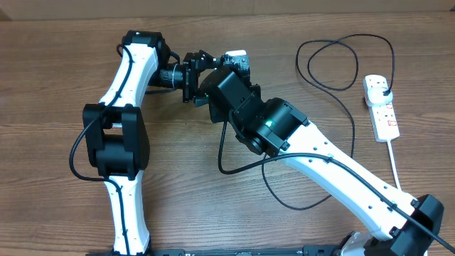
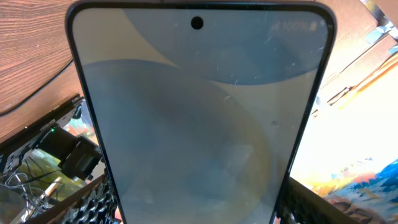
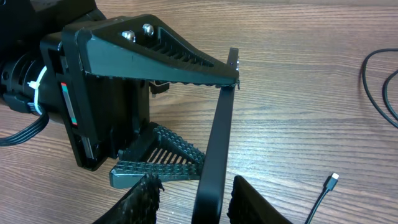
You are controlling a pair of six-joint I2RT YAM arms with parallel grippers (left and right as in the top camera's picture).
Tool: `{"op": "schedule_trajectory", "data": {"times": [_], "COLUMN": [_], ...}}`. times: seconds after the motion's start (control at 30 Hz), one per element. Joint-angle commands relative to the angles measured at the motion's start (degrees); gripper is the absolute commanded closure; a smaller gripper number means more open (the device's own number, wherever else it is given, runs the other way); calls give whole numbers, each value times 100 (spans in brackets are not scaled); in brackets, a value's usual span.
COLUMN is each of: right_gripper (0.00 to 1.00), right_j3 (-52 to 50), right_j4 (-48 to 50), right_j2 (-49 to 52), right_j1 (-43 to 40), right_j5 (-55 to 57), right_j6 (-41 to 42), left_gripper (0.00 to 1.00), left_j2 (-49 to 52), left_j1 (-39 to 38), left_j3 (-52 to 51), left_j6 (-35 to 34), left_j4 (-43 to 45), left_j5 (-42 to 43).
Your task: Plug charger to phone and switch on socket
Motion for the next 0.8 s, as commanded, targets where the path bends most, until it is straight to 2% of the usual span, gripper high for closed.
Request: {"op": "schedule_trajectory", "data": {"times": [0.0,0.4,0.77], "right_gripper": [63,65,68], "right_j3": [107,146,501], "right_j4": [2,11,-461], "right_j2": [118,267,269], "right_j1": [22,22,28], "right_j5": [140,203,181], "right_j6": [24,42,184], "left_gripper": [41,40,40], "left_j2": [7,7,7], "left_j1": [-13,-13,-13], "left_j3": [153,153,153], "left_j6": [129,136,98], "left_j4": [0,15,61], "left_j5": [219,197,66]}}
